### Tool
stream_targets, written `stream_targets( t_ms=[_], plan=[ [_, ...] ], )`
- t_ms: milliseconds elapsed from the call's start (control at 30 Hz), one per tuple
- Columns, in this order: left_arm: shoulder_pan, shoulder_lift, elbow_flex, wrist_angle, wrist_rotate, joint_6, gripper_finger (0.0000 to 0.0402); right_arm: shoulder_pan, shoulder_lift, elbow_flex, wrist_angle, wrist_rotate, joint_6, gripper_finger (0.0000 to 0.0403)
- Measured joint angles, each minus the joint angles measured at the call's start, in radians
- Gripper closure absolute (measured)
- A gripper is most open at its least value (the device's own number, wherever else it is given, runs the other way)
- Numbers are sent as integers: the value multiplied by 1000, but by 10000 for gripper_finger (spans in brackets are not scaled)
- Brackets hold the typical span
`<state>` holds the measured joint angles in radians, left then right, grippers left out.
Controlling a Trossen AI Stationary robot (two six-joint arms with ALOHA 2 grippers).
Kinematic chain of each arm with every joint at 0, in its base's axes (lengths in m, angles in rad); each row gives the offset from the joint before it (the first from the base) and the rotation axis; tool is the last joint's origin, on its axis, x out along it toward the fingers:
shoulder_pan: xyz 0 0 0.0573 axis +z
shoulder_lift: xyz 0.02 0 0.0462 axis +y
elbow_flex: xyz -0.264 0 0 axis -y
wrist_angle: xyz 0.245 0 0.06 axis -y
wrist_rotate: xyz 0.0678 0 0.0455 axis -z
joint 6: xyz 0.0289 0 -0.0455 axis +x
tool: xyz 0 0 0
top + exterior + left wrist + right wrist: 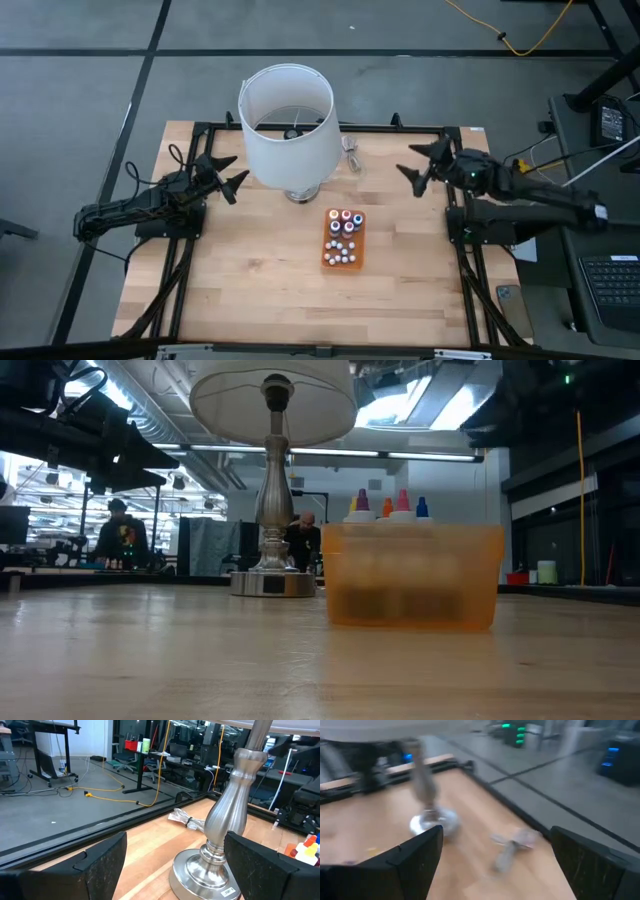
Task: Pick & Place food coloring
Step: Return to Home Position
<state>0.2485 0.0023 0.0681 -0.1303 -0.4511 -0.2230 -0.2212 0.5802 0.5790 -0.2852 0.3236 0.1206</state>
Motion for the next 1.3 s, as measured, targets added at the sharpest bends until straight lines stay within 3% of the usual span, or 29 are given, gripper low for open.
stream_targets(
  t_ms=[433, 900, 1300],
  plan=[
    [0, 0, 0, 0, 0, 0, 79, -238, -169, -344, 381, -3, -26, 38],
    [0, 0, 0, 0, 0, 0, 80, -408, -252, -508, 469, -3, -22, 38],
    [0, 0, 0, 0, 0, 0, 80, -453, -304, -573, 438, -3, -12, 38]
  ],
)
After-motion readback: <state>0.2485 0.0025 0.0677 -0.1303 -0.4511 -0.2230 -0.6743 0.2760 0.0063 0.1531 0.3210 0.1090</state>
